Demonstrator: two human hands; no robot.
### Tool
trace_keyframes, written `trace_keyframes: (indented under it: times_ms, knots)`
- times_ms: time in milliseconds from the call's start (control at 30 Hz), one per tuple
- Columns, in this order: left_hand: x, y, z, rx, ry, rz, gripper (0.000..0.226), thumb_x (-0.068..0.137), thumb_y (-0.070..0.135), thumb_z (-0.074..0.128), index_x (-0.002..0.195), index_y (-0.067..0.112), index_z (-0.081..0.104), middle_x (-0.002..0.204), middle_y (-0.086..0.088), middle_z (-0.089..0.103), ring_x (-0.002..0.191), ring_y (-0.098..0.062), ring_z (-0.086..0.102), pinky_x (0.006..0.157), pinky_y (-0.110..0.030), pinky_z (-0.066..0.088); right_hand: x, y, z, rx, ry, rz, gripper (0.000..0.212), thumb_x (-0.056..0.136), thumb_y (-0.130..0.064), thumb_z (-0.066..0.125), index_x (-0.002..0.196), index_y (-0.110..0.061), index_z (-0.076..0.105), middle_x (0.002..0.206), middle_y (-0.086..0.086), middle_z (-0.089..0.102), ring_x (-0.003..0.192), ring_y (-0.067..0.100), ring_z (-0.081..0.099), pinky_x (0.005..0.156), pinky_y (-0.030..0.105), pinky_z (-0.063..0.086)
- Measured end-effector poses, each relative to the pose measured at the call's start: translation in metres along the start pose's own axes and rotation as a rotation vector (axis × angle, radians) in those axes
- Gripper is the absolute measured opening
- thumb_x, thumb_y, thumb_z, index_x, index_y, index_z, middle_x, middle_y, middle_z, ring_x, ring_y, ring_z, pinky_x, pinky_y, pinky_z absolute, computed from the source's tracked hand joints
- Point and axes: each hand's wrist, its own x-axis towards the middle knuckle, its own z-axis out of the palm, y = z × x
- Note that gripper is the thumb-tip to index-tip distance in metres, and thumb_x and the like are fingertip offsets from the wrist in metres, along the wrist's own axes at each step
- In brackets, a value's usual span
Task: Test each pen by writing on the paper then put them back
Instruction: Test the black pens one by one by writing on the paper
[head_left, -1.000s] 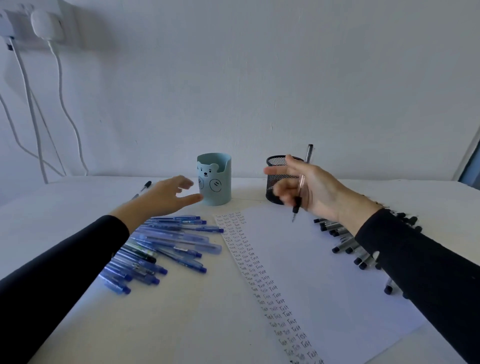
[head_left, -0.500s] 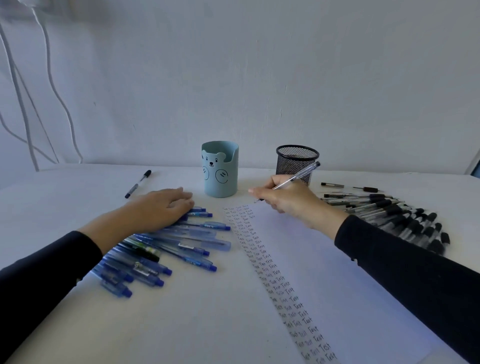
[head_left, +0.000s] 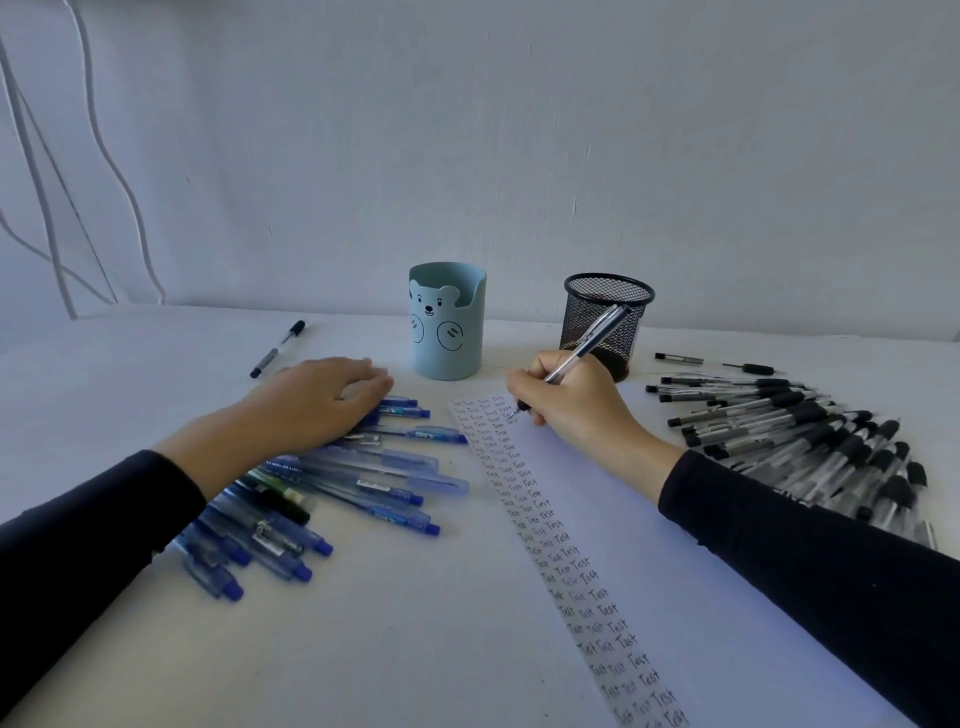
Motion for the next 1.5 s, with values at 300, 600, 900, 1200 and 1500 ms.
trace_keyframes:
  times_ms: [300, 600, 900, 1200, 1500]
  knots:
    - [-0.055, 0.070, 0.001, 0.127, -0.299, 0.280, 0.108, 0.062, 0.098, 0.023, 0.151, 0.044, -0.007, 0.157, 0.022, -0.019, 0.145, -0.005, -0.018, 0.120, -0.045, -0.009, 0.001, 0.003, -0.001, 0.058, 0.018, 0.021, 0.034, 0.093, -0.020, 0.061, 0.073, 0.007, 0.058, 0.051, -0.009, 0.059, 0.048, 0.002, 0.051, 0.056, 0.016, 0.044]
    - [-0.041, 0.039, 0.004, 0.194, -0.246, 0.207, 0.082, 0.074, 0.079, 0.004, 0.150, 0.048, 0.006, 0.158, 0.023, -0.006, 0.145, 0.001, -0.009, 0.119, -0.043, -0.011, 0.002, 0.002, -0.003, 0.153, -0.002, 0.074, 0.032, 0.094, -0.033, 0.064, 0.068, -0.014, 0.060, 0.058, -0.003, 0.063, 0.052, 0.009, 0.058, 0.050, 0.021, 0.045]
    - [-0.034, 0.056, 0.010, 0.031, 0.088, 0.135, 0.054, 0.079, 0.078, 0.034, 0.105, 0.038, 0.058, 0.139, 0.018, 0.049, 0.119, -0.010, 0.053, 0.116, -0.037, 0.022, 0.003, -0.002, 0.003, -0.065, 0.020, 0.009, 0.037, 0.081, -0.015, 0.066, 0.049, -0.012, 0.049, 0.054, 0.016, 0.058, 0.050, 0.013, 0.046, 0.054, 0.022, 0.039]
    - [-0.026, 0.049, 0.012, 0.150, -0.152, 0.023, 0.062, 0.097, 0.059, 0.018, 0.154, 0.036, 0.012, 0.162, 0.012, 0.003, 0.149, -0.009, 0.000, 0.122, -0.042, 0.000, 0.002, 0.001, 0.003, -0.028, 0.001, -0.025, 0.041, 0.083, -0.008, 0.066, 0.049, -0.013, 0.045, 0.041, -0.008, 0.045, 0.041, -0.001, 0.053, 0.053, 0.014, 0.048]
    - [-0.025, 0.047, 0.014, 0.231, -0.189, 0.022, 0.060, 0.099, 0.054, 0.011, 0.154, 0.035, -0.001, 0.161, 0.013, -0.007, 0.149, -0.009, -0.007, 0.122, -0.041, 0.000, 0.001, -0.001, 0.004, -0.031, -0.020, -0.037, 0.040, 0.082, -0.007, 0.066, 0.048, -0.014, 0.046, 0.040, -0.005, 0.046, 0.040, 0.001, 0.053, 0.059, 0.023, 0.058]
